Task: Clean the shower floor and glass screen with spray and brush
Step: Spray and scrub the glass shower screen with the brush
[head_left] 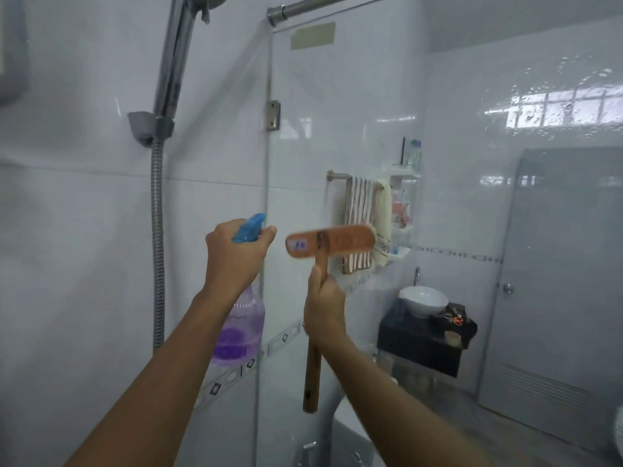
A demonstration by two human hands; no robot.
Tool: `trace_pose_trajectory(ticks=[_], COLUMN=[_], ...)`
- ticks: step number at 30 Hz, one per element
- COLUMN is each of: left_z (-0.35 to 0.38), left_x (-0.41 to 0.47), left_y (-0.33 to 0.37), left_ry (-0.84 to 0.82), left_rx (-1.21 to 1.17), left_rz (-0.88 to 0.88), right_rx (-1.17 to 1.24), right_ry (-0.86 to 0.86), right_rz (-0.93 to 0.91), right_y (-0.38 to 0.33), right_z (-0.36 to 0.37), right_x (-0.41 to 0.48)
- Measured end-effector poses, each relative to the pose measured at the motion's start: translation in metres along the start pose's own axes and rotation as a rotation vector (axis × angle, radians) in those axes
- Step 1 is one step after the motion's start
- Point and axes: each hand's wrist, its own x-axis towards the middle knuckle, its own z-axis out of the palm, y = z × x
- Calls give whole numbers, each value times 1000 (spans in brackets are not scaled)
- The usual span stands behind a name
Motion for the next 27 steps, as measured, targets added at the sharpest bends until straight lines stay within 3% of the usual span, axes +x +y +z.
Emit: trace_pose_trajectory(ticks=[3, 11, 13, 18, 21, 27], left_z=[0, 0, 3, 8, 10, 24], left_x=[-3, -2, -4, -12, -10, -9], left_y=[-2, -10, -13, -17, -19, -10], left_ry=[-10, -20, -31, -56, -51, -84], left_rx=[23, 18, 11, 16, 18, -40], left_rz=[-1, -18, -24, -40, -54, -66], right_rx=[-7, -9, -30, -78, -95, 51], right_ry=[-25, 2, 3, -42, -85, 39], right_rz=[47, -73, -59, 20, 44, -116], right_y=[2, -137, -122, 3, 21, -102], right_z=[11, 5, 7, 17, 10, -39], right_x=[0, 86, 78, 6, -10, 59])
